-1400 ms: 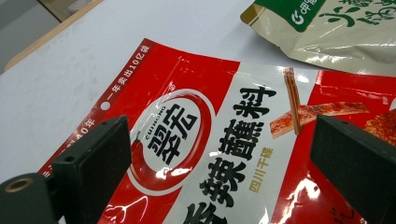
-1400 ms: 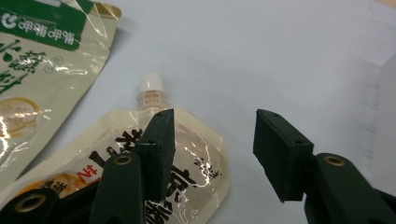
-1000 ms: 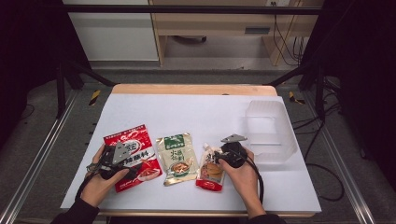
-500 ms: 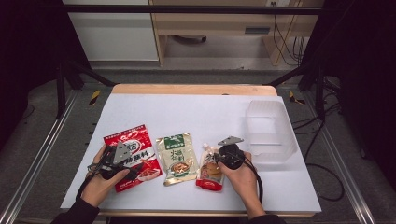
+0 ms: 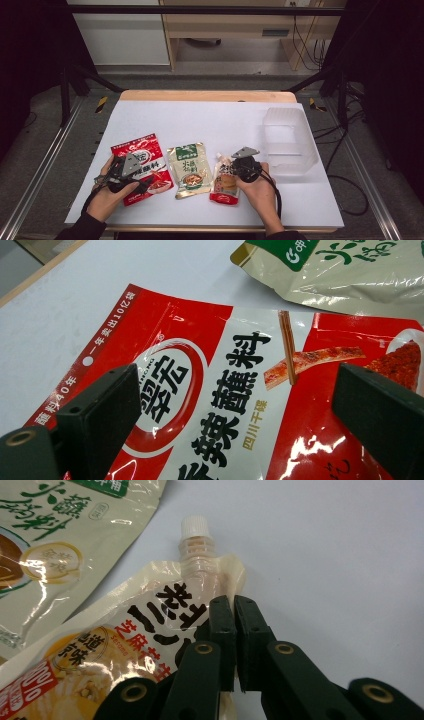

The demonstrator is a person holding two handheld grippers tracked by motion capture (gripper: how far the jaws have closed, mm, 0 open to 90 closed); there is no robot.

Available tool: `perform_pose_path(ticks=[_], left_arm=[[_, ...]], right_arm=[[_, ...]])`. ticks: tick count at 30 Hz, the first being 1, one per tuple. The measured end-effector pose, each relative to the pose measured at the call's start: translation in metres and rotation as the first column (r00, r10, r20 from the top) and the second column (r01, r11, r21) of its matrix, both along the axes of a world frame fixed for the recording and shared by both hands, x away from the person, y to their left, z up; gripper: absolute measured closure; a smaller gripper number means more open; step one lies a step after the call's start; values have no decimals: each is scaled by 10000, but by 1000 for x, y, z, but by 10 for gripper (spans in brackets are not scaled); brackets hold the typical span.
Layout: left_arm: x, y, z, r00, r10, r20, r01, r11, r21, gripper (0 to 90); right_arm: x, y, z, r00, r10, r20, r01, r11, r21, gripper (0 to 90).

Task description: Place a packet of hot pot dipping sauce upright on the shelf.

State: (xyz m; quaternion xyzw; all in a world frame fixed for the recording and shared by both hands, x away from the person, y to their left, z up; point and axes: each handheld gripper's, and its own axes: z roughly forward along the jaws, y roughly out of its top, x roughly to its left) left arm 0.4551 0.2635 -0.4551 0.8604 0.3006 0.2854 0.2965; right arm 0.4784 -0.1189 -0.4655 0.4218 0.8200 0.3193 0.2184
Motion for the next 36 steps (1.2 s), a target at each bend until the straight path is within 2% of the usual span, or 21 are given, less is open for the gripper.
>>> perform_pose_path(ticks=[7,9,12,16,18,21,22,23,24,25,26,27,28,29,30,31,32,33,34,35,36], left_arm=[[-1,0,1,9999,-103,-69,103,9999,5,54],[-2,-1,2,9997,-193,-180,192,9998,-71,54],[-3,-2,4,9994,-336,-98,336,9994,-87,54],[-6,-1,11,9991,-427,12,428,9983,-395,55],[-6,-1,16,9988,-467,-113,456,9953,-853,55],[-7,-3,23,9983,-587,27,586,9933,-991,60],[-7,-4,25,9976,-692,16,689,9912,-1130,60],[-7,-8,29,9961,-880,8,873,9869,-1355,63],[-7,-8,29,9961,-880,8,873,9869,-1355,63],[-6,-13,33,9928,-1197,-40,1182,9849,-1269,63],[-6,-13,33,9928,-1197,-40,1182,9849,-1269,63],[-4,-20,37,9892,-1452,-193,1414,9810,-1327,64],[-4,-20,37,9892,-1452,-193,1414,9810,-1327,64],[-1,-27,42,9851,-1698,-259,1647,9766,-1383,65],[-1,-27,42,9851,-1698,-259,1647,9766,-1383,72],[2,-33,48,9805,-1940,-314,1877,9716,-1438,81],[2,-33,48,9805,-1940,-314,1877,9716,-1438,87],[3,-41,55,9744,-2228,-309,2163,9657,-1436,91],[3,-41,55,9744,-2228,-309,2163,9657,-1436,91],[4,-50,64,9688,-2471,-195,2431,9626,-1194,91],[4,-50,64,9688,-2471,-195,2431,9626,-1194,92]], right_arm=[[-8,-1,17,9976,248,654,-266,9993,254,890],[-13,0,27,9942,401,996,-438,9984,358,892],[-17,1,35,9904,567,1259,-621,9973,396,893],[-23,2,47,9830,866,1619,-950,9945,447,896],[-25,4,54,9785,1081,1758,-1181,9919,474,897],[-29,6,65,9694,1437,1990,-1587,9854,619,899],[-29,6,65,9694,1437,1990,-1587,9854,619,899],[-31,7,71,9625,1688,2126,-1869,9800,679,900],[-31,7,71,9625,1688,2126,-1869,9800,679,900],[-32,8,74,9568,1882,2215,-2089,9751,739,900],[-32,8,74,9568,1882,2215,-2089,9751,739,900],[-32,11,77,9500,2089,2322,-2293,9712,645,900],[-31,12,78,9476,2168,2348,-2373,9694,626,900],[-30,14,79,9440,2278,2385,-2485,9668,602,900],[-30,16,80,9409,2369,2423,-2580,9643,590,900],[-29,18,82,9370,2458,2482,-2667,9623,537,900],[-29,18,82,9370,2458,2482,-2667,9623,537,900],[-30,21,85,9312,2580,2574,-2788,9592,472,900],[-30,21,85,9312,2580,2574,-2788,9592,472,900],[-32,23,86,9236,2734,2689,-2932,9554,356,900],[-32,23,86,9236,2734,2689,-2932,9554,356,900]])
